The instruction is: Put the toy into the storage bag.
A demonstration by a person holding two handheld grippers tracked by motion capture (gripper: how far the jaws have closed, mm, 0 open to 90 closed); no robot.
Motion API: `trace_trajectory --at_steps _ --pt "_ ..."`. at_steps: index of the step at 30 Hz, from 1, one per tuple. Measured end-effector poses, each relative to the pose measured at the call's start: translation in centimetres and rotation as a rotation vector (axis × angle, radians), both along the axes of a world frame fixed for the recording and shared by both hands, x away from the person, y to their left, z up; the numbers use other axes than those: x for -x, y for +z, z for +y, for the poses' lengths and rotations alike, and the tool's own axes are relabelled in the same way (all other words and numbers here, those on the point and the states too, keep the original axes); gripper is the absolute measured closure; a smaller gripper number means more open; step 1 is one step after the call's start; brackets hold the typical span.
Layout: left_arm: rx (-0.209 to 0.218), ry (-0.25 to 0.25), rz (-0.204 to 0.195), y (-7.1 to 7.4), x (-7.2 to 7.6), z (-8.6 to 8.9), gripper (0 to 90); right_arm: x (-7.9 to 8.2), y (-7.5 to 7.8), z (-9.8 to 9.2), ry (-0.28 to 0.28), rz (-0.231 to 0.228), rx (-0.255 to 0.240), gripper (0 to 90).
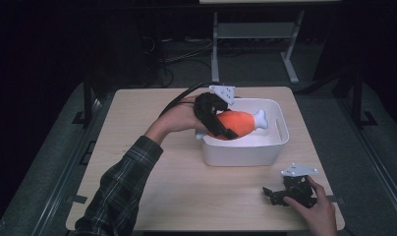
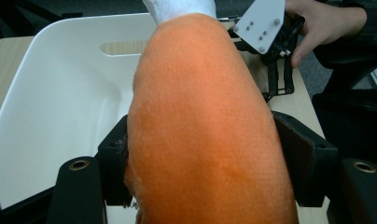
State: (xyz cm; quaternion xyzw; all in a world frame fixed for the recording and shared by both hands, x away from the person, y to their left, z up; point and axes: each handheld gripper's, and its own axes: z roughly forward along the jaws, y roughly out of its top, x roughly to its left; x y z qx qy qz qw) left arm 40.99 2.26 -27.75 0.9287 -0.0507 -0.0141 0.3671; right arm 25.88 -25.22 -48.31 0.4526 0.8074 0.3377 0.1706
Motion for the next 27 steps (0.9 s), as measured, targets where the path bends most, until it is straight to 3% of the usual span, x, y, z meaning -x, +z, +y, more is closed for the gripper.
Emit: trace_trajectory --at_steps 10,27 --pt "-0.016 -0.013 0.013 -1.3 -1.1 -2.0 30.8 0.0 0.0 0.0 0.0 0.001 -0.002 0.0" --pt "-0.063 -0.042 0.012 -2.9 -1.5 -4.9 30.3 0.0 0.0 0.0 -0.002 0.0 0.0 0.0"
